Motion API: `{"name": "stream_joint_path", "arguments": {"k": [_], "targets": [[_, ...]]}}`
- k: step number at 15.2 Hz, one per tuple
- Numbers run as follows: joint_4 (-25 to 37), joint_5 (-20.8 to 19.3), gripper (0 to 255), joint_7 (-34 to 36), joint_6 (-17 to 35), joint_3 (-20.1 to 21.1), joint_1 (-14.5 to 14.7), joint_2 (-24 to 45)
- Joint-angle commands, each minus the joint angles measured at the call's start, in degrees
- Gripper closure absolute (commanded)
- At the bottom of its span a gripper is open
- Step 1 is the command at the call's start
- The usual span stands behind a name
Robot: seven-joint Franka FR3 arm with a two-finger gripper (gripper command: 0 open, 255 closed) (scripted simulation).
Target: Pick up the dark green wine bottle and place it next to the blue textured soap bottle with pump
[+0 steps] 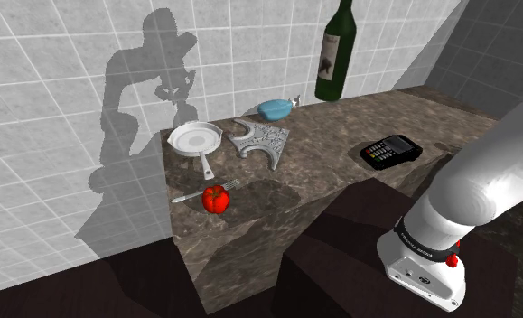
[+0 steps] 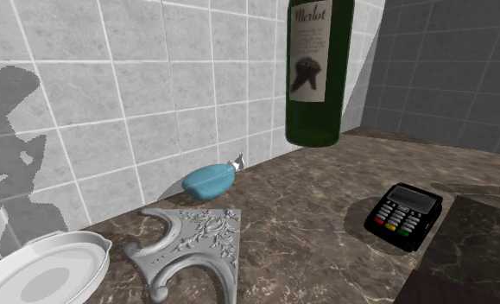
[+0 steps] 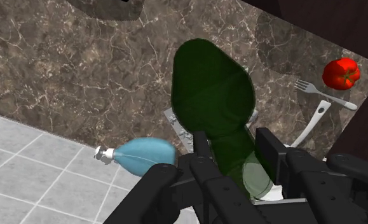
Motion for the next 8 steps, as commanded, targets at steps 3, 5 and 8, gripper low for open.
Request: {"name": "stream_joint_path", "arguments": {"k": [3,5,8], "targets": [[-2.29,0.13,255,-4.42,4.87,-2.85,-1.75,2.30],[-2.58,0.41,255,-6.41,6.96,-4.14,-2.58,4.05],[-2.36,1.08,255,-9.37,9.87,-5.92,-3.93,7.14]]}}
